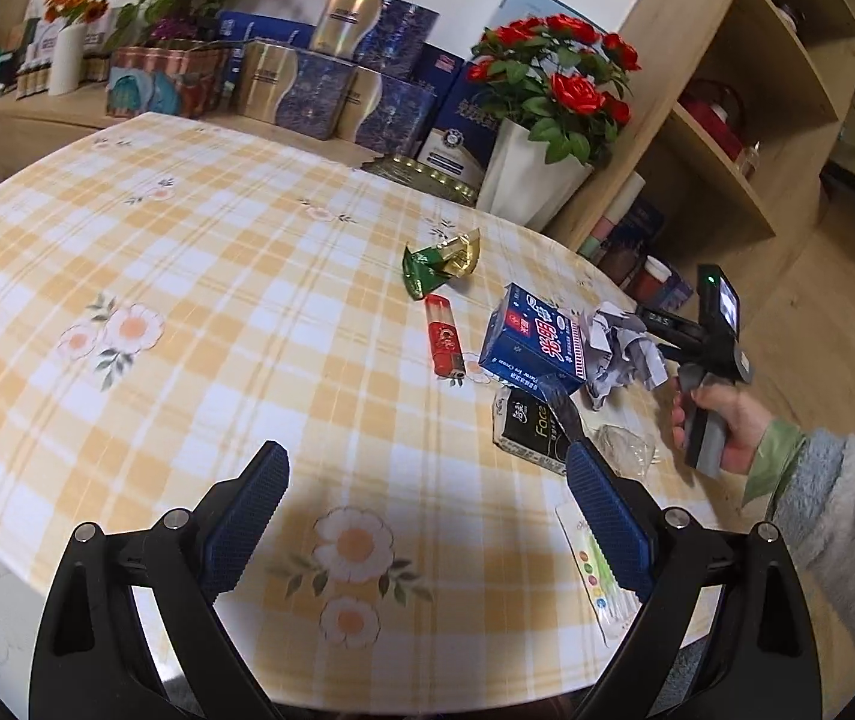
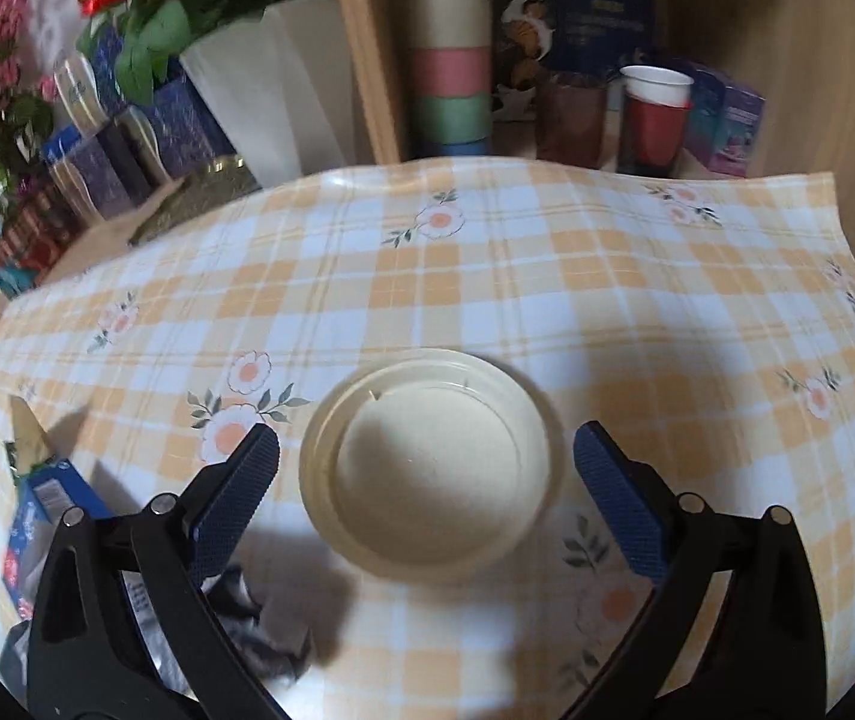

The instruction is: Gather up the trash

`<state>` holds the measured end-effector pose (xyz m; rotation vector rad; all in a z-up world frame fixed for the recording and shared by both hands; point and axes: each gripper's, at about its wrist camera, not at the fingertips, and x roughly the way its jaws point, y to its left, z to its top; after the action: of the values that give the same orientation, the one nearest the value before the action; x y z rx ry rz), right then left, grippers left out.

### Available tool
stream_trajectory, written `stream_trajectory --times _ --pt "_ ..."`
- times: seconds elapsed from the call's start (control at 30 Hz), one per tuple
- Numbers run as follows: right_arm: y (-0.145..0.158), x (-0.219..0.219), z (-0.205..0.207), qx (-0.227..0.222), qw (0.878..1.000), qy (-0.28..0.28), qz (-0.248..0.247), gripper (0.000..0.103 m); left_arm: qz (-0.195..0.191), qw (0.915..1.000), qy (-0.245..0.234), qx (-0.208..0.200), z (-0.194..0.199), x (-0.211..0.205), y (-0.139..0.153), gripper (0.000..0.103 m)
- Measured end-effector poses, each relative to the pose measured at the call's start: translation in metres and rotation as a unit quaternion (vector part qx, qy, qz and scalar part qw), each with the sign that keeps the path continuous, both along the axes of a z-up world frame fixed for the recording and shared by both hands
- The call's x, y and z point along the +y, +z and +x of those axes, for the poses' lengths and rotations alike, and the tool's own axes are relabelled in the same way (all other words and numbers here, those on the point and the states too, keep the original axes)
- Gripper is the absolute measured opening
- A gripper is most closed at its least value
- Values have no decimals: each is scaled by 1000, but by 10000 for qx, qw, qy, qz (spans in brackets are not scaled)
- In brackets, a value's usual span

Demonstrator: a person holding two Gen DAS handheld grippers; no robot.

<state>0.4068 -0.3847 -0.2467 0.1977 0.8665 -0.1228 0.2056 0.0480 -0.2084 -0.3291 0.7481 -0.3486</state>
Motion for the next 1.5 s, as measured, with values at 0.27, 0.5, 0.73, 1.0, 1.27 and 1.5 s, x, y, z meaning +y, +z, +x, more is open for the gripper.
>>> stream_trajectory --times 0.27,0.5,0.73,1.0,1.27,1.5 --pt "-16 5 7 197 9994 191 -231 96 49 9998 -210 28 19 -14 -4 91" --pt "-6 15 -8 -152 9981 304 -517 86 69 9999 -107 -44 43 -23 4 91" --pt "15 -1 -36 -988 9945 -84 -347 86 222 9994 -233 -127 70 -39 10 91" --pt "25 -3 -48 -1387 9896 -151 -344 87 1416 9854 -892 -325 155 -79 13 90" --pt "20 -9 -46 -1305 9912 -182 -134 87 2542 9541 -1563 -264 227 -97 -11 54" --pt "19 -12 -45 -1266 9917 -212 -24 87 2478 9485 -1964 -189 247 -109 -28 31"
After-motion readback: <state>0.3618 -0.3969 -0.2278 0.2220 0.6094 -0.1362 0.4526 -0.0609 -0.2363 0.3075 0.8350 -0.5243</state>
